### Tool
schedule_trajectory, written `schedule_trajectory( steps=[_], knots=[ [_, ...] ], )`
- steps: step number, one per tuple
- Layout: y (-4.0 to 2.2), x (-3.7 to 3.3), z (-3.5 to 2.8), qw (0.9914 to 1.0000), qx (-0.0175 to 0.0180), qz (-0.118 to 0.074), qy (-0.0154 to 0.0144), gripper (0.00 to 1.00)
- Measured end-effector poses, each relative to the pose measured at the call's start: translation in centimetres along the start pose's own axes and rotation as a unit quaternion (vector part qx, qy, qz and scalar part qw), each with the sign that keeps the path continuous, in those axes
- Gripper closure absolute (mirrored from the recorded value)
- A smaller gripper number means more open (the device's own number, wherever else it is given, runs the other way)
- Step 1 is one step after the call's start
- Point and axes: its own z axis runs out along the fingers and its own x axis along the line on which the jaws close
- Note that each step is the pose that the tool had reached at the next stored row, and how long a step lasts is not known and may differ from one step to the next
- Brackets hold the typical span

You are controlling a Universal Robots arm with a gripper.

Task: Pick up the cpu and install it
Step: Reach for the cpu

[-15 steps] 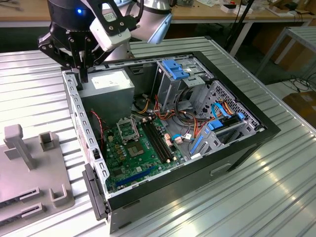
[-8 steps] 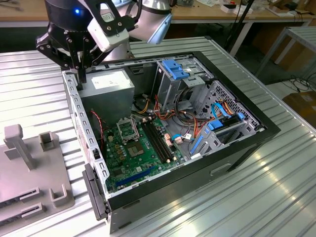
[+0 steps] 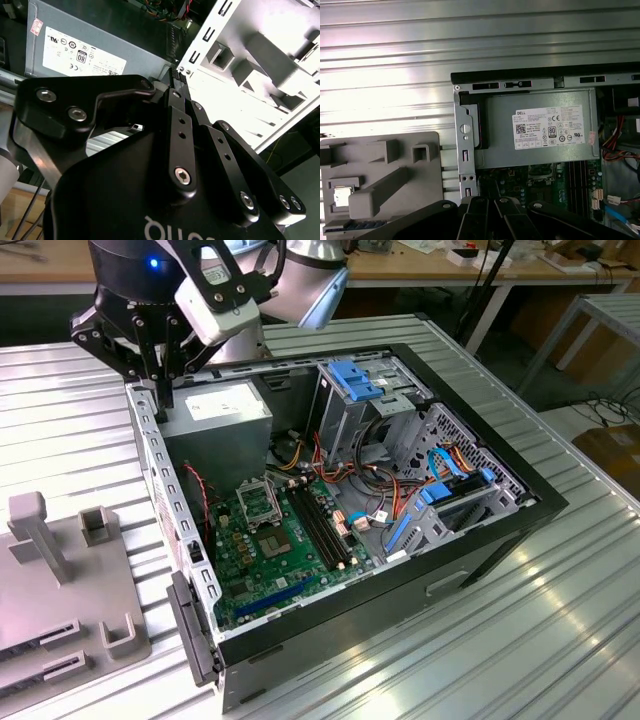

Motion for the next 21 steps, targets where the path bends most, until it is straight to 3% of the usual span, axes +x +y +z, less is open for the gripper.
schedule_trajectory(
  steps=[13,21],
  knots=[
    [-0.07,0.89,-0.01,1.0,0.0,0.0,0.0,0.89],
    [-0.51,1.33,-0.03,1.0,0.0,0.0,0.0,0.89]
  ],
)
